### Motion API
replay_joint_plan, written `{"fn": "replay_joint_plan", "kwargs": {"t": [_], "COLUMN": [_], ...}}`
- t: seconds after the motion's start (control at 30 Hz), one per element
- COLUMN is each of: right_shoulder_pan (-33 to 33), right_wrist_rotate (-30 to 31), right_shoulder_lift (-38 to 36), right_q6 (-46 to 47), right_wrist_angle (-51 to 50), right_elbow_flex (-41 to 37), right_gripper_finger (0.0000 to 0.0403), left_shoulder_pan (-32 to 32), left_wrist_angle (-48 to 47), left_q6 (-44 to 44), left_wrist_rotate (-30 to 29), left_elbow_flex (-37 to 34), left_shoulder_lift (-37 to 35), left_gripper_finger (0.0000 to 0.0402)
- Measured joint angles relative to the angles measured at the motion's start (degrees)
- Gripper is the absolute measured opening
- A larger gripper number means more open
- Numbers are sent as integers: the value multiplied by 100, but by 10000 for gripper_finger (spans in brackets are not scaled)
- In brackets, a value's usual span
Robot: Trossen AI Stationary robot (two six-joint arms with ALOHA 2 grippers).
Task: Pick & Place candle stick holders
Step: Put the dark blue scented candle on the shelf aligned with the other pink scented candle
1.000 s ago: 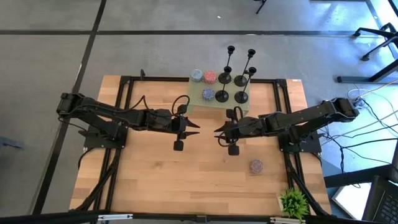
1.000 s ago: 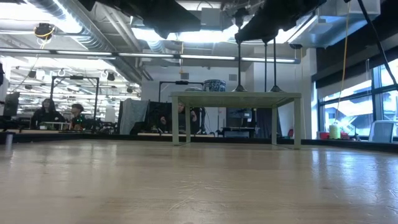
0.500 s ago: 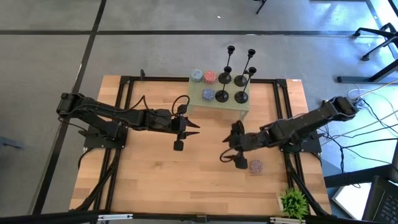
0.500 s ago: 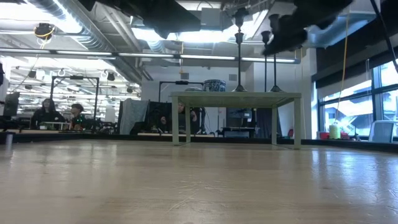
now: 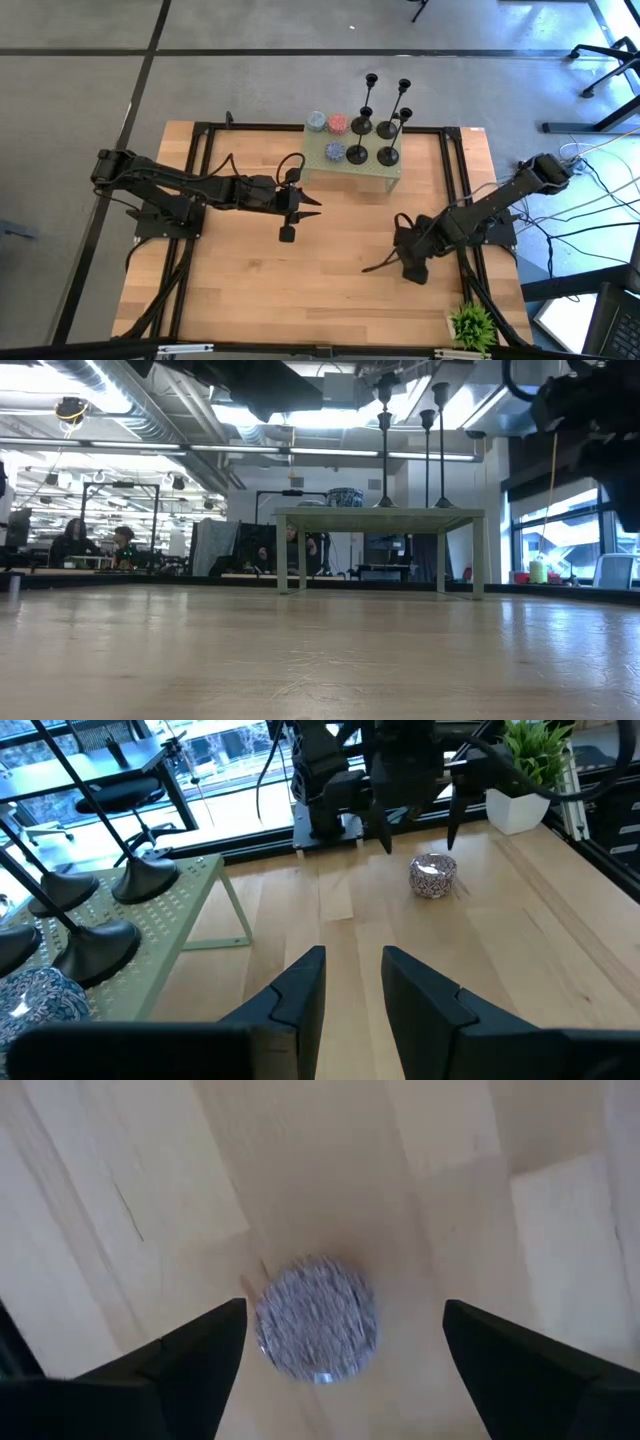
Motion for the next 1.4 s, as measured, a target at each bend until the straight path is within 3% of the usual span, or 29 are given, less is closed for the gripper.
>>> {"fn": "replay_joint_plan", "kwargs": {"t": [0.33, 0.63, 0.8, 1.27, 1.4], "right_shoulder_pan": [247, 241, 241, 247, 247], "right_wrist_rotate": [-3, -440, -881, -889, -894], "right_shoulder_lift": [509, 1120, 1335, 1432, 1432], "right_q6": [1340, 2555, 2672, 2630, 2630], "right_wrist_angle": [78, 55, 388, 493, 511], "right_elbow_flex": [0, -1, -2, 0, 0], "right_gripper_finger": [342, 342, 342, 341, 325], "left_shoulder_pan": [1, -1, 0, 0, -1], "left_wrist_angle": [0, 4, 2, 2, 2], "left_q6": [0, 0, 0, 0, 0], "left_wrist_rotate": [0, 0, 0, 0, 0], "left_elbow_flex": [2, 2, 2, 2, 2], "left_shoulder_lift": [0, -2, -2, -2, -2], "left_gripper_finger": [97, 98, 98, 97, 98]}}
